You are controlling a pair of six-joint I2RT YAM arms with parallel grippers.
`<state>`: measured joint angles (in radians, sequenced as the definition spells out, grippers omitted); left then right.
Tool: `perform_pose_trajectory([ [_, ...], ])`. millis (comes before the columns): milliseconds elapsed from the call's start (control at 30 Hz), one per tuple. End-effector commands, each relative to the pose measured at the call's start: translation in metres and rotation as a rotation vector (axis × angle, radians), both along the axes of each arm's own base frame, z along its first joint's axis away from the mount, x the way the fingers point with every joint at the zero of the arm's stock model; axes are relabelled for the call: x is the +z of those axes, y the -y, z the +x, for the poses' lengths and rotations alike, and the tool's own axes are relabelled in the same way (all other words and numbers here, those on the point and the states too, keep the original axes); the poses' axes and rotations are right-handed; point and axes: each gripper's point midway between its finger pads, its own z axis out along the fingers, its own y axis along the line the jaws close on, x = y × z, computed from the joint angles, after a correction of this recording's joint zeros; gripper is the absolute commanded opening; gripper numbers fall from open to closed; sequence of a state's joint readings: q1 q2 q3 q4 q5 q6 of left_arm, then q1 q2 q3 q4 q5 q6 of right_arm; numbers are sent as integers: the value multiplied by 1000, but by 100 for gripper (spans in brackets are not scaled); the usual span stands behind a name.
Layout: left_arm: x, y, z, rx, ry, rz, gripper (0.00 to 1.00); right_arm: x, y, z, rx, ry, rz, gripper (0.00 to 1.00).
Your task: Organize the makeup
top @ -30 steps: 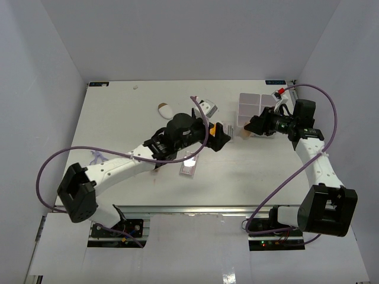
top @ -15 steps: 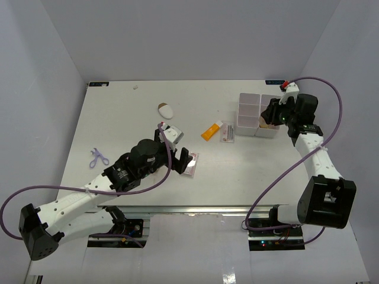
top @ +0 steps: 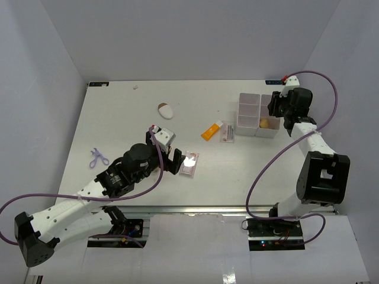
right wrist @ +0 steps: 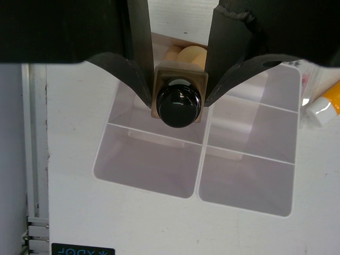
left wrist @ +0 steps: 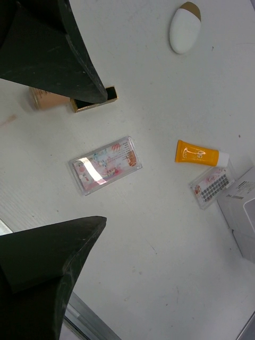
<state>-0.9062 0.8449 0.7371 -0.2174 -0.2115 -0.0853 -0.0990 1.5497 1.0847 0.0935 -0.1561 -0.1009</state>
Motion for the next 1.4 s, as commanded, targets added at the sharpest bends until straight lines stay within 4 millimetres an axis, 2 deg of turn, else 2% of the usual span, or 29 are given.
perform_pose_trajectory([
  [0, -4, -6, 4, 27, 5, 18, 98, 44, 23, 29, -98, 188, -55, 9],
  [567, -8, -6, 5, 35, 3, 29, 98, 7, 32, 33, -145, 161, -65, 19],
  [733, -10, -6, 6, 37, -1, 32, 98, -4, 34, 32, -151, 148, -65, 39],
  [900, -13, -5, 6, 34, -6, 34, 98, -5, 36, 30, -156, 145, -53, 51],
  [1033, -14, -5, 6, 35, -7, 33, 98, 2, 36, 26, -143, 149, -39, 67],
  [1200, -11, -1, 1, 14, -22, -5, 98, 20, 36, 13, -119, 158, -13, 71],
  [1300, -11, 1, -1, 12, -48, -31, 98, 48, 31, -4, -66, 182, -11, 75],
  [1367, -15, 1, -3, 29, -97, -41, 98, 64, 9, -27, 102, 174, -52, 81],
])
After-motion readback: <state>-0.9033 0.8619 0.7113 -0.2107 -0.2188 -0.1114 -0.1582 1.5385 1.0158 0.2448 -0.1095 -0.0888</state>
